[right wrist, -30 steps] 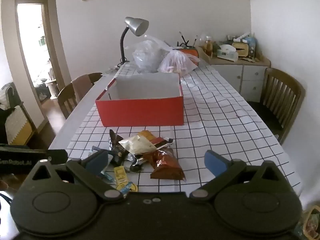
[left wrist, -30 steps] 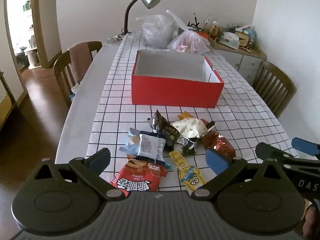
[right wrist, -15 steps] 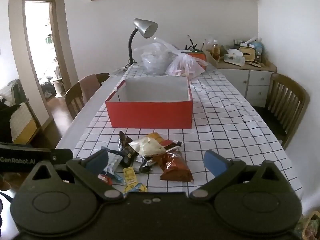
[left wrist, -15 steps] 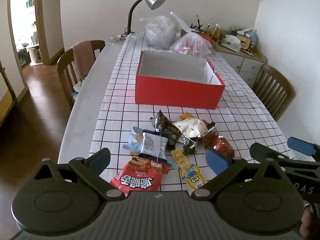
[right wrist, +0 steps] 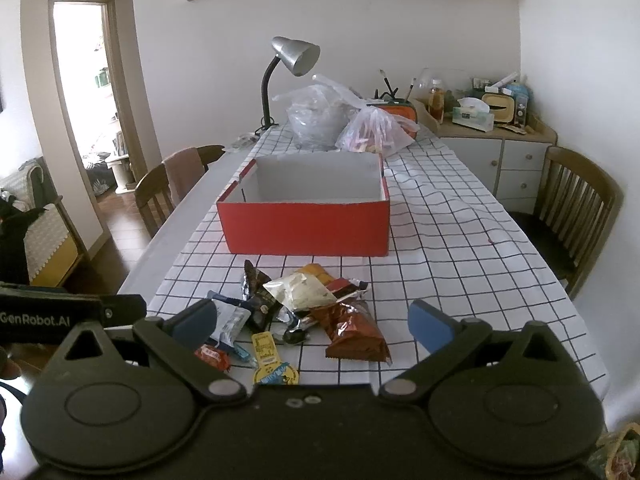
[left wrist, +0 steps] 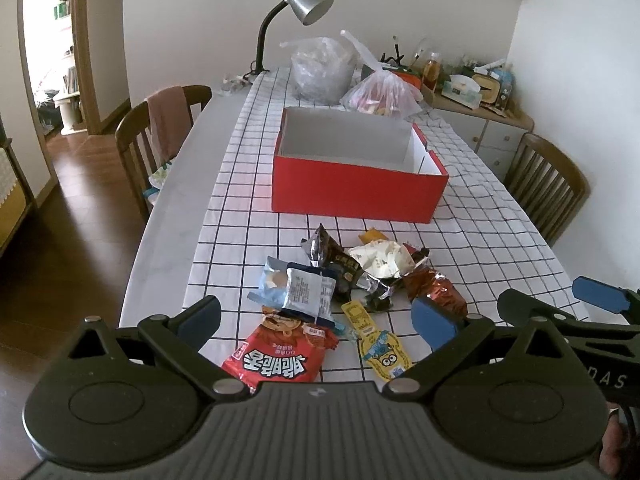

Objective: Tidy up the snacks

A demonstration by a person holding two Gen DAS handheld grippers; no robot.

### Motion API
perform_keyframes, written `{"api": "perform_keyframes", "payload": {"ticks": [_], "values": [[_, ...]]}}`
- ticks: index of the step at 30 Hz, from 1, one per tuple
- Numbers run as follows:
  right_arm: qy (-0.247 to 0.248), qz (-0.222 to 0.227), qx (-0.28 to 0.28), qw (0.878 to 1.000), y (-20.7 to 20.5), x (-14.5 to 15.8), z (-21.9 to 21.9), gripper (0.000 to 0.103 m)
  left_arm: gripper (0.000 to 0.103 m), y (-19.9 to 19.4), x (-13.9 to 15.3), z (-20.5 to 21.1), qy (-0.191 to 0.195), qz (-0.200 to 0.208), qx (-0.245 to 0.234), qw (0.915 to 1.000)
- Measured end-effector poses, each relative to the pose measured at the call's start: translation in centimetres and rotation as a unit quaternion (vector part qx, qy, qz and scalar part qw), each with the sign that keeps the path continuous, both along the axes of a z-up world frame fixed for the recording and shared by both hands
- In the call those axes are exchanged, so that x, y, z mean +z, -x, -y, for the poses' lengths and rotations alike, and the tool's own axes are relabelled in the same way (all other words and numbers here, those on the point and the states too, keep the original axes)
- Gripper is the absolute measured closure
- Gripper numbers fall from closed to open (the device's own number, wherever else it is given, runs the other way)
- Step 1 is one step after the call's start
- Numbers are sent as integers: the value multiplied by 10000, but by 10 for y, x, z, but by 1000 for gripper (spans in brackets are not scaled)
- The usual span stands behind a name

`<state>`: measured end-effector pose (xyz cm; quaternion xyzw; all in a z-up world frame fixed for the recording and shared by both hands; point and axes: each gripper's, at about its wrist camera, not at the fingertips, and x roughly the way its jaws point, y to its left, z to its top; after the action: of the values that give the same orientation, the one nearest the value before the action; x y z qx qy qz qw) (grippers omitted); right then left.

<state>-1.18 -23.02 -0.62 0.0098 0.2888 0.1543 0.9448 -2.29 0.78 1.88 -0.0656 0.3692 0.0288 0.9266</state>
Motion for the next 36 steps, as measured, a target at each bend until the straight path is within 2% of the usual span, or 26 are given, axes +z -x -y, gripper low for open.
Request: {"api": "perform_keyframes", "payload": {"ticks": [36], "values": [[34,146,-31,9999,9,7,-4,1,1,8,6,-1,-37,158,-17,9999]]}}
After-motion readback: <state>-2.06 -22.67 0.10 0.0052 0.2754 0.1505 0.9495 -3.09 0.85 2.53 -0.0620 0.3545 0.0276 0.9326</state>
